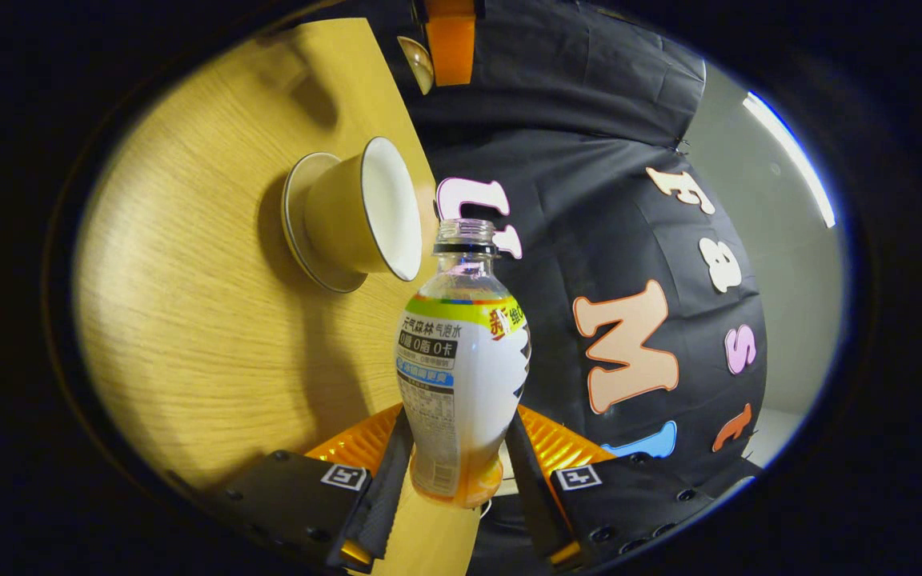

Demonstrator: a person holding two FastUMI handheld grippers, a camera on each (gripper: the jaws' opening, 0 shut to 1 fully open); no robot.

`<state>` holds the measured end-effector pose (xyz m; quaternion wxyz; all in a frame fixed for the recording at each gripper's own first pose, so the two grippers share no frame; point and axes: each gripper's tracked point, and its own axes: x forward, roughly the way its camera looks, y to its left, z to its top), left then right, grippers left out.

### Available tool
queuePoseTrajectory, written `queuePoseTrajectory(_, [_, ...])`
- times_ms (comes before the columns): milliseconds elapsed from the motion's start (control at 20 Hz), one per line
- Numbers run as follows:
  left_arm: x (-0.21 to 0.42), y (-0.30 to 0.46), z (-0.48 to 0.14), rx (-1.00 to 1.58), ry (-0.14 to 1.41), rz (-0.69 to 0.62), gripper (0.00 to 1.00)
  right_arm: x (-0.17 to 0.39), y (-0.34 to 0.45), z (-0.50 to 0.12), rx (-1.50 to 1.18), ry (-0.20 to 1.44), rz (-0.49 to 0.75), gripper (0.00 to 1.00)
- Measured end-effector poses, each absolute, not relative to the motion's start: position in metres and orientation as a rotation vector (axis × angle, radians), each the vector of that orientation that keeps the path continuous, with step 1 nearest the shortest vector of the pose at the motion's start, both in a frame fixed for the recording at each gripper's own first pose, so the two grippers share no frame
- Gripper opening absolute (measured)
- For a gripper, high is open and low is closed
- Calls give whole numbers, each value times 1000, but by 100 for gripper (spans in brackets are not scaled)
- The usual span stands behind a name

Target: Open the teacup lid with one hand, grasp the water bottle and pour water into the teacup with the other hand; after pouring, place the water bottle on the coaster and then close the teacup lid.

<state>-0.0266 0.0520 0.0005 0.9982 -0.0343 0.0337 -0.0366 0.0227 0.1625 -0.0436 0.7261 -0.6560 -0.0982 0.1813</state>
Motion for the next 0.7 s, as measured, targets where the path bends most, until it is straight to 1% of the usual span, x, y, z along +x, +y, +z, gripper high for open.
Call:
queuePoseTrajectory(300, [-25, 48, 0, -82, 65, -93, 21, 24, 163, -43, -1579, -263, 388, 70])
queuePoseTrajectory(700, [-26, 46, -2, -96, 67, -101, 21, 25, 167, -37, -1690, -329, 409, 70])
